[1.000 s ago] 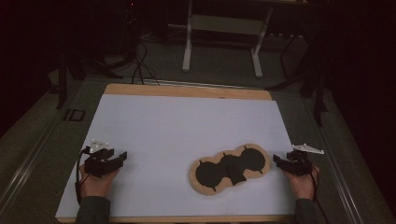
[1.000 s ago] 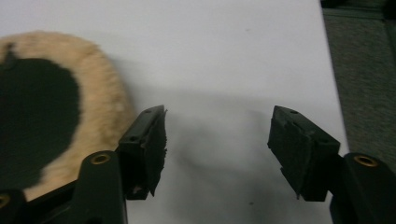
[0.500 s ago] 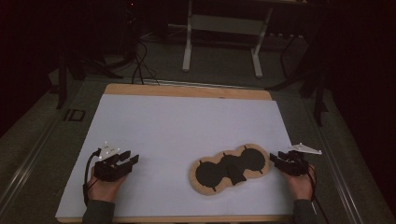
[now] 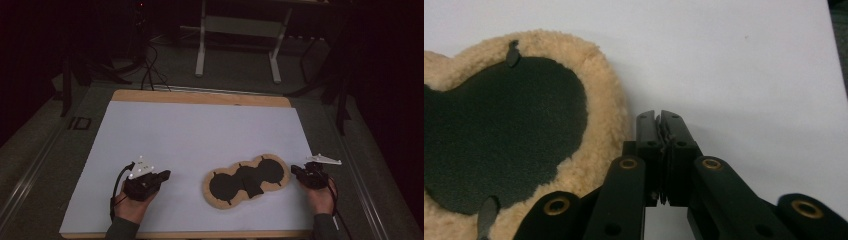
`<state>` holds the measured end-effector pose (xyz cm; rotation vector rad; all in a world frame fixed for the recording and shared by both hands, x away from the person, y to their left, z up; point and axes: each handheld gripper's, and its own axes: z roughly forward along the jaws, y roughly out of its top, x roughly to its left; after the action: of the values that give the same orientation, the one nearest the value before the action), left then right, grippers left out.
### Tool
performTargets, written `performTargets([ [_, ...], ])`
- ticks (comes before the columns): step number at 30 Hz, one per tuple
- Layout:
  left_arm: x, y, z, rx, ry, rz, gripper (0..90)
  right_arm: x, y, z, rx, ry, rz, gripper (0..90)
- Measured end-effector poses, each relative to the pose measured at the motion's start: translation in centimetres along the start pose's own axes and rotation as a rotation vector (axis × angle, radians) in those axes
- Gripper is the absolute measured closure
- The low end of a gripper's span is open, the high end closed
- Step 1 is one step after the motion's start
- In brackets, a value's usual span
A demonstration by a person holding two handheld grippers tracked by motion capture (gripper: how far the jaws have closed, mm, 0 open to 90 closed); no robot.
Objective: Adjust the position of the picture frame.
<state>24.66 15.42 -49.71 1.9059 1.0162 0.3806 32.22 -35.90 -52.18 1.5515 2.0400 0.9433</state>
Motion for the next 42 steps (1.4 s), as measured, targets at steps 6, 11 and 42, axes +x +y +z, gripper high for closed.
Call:
performTargets([
  [6,-1.8,-0.1,1.4,0.038,-0.034,0.039,90.0,0.0,0.0,0.3,0.014,0.023,0.005,88.5],
  [11,-2.9,-0.2,2.0,0.049,-0.072,0.06,90.0,0.1,-0.1,0.5,0.032,0.024,0.006,88.1],
  [42,-9.2,-2.2,7.1,0.24,-0.214,0.29,90.0,0.2,-0.2,1.0,0.064,0.075,0.041,90.0],
])
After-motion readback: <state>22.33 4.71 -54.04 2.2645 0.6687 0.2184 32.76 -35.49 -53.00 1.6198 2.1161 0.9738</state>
